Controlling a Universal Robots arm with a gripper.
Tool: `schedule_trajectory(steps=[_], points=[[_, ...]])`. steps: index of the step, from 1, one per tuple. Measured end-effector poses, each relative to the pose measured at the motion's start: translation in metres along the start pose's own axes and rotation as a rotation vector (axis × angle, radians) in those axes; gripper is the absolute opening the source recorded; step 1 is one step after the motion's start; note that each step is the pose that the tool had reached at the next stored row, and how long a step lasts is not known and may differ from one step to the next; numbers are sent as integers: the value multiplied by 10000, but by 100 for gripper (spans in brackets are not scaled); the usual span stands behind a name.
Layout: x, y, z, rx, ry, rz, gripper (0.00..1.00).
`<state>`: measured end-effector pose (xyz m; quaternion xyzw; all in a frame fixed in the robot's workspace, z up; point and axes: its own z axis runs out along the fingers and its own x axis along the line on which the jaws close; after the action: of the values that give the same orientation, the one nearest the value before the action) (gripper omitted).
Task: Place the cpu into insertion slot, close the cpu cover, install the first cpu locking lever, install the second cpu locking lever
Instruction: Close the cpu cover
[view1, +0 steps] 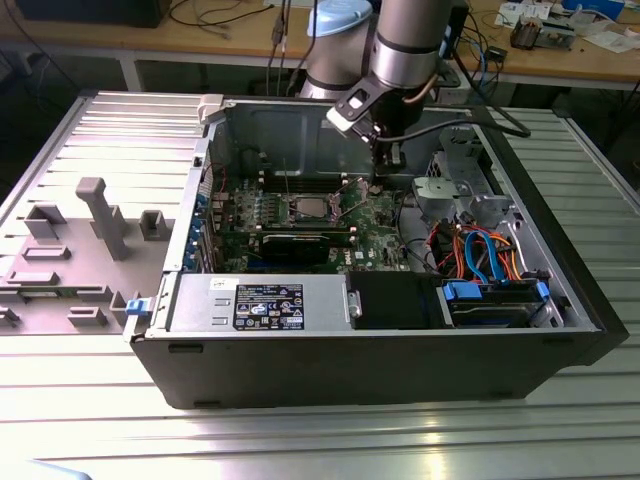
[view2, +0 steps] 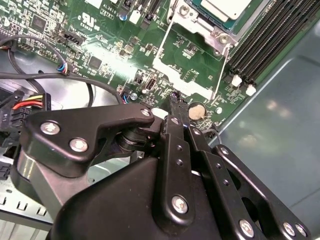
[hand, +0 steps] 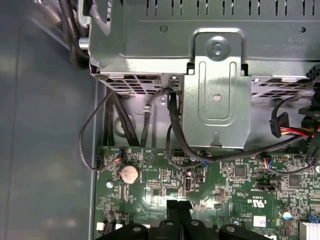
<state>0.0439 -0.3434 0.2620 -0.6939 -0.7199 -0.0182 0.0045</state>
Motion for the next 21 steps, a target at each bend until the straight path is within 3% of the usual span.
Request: schedule_trajectory(steps=[7,14,21], points=[[0,16,108,0,0,1,11],[2,-52,113,0,3,1,11],[3,-68,112,0,2,0,11]])
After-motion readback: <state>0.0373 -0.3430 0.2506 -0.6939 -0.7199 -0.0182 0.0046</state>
